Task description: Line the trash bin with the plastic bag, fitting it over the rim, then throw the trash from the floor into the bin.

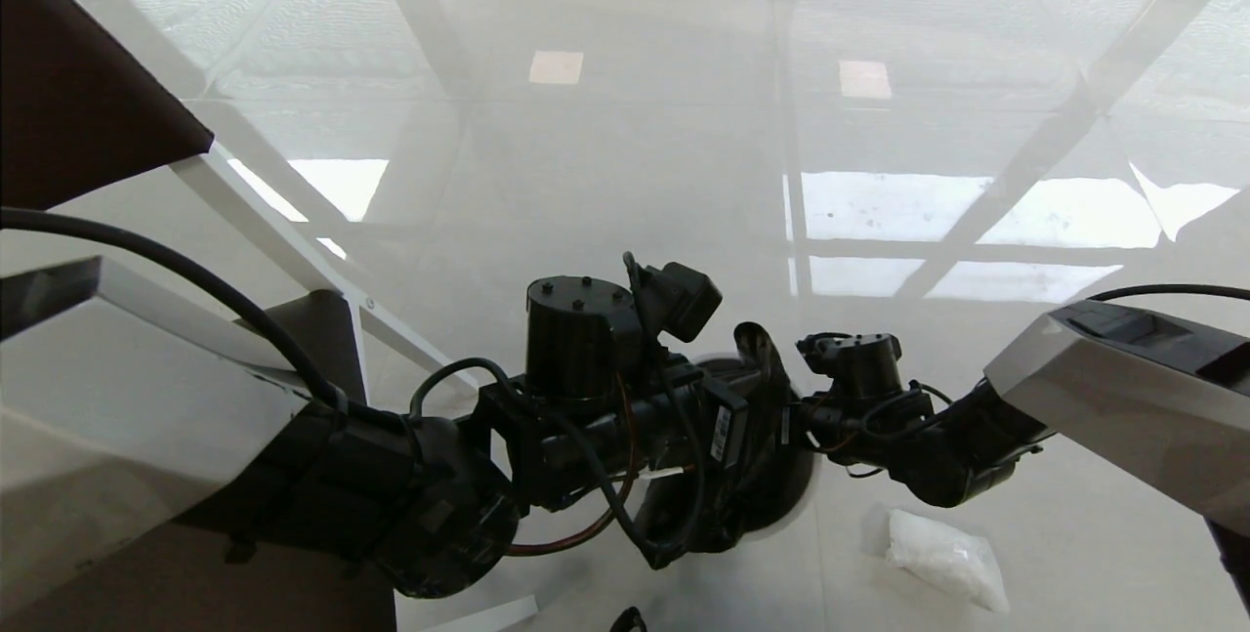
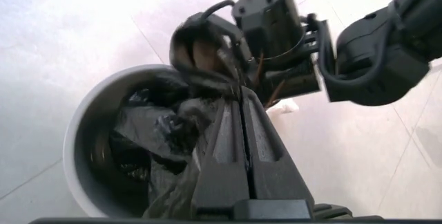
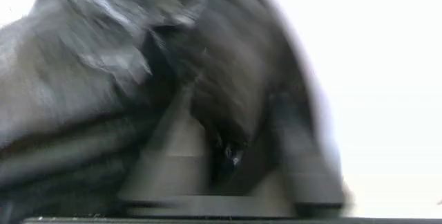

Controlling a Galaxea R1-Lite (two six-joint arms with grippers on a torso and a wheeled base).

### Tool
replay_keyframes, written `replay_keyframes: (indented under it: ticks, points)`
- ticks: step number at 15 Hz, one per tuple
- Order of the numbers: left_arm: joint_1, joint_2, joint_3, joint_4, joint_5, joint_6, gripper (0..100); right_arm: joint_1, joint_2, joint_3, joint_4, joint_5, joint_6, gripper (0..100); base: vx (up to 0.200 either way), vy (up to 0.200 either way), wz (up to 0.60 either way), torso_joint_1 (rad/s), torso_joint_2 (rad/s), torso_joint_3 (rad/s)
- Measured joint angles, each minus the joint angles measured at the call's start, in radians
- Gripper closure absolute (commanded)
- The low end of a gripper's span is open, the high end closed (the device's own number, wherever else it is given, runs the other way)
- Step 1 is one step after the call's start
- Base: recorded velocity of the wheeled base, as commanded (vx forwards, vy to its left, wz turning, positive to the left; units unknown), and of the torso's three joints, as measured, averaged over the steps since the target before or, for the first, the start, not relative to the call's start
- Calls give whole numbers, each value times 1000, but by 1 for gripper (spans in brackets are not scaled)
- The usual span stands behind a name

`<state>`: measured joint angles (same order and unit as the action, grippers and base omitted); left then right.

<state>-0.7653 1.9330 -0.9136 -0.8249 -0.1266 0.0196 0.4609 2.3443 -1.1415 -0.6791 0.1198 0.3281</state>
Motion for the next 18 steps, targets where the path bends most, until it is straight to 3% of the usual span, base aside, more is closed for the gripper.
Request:
replay_keyframes:
  ticks: [8, 12, 18]
  points:
    - [0, 7, 0, 1, 0, 0, 100, 6, -213, 257, -45, -2, -112, 0, 0, 0, 0, 0, 0, 0]
    - [0, 8, -2, 1, 0, -1, 100, 20, -337, 393, -84, -1, -126, 0, 0, 0, 0, 0, 0, 0]
    - [0, 11, -4, 1, 0, -1, 100, 181, -481, 515, -86, -10, -107, 0, 0, 0, 0, 0, 0, 0]
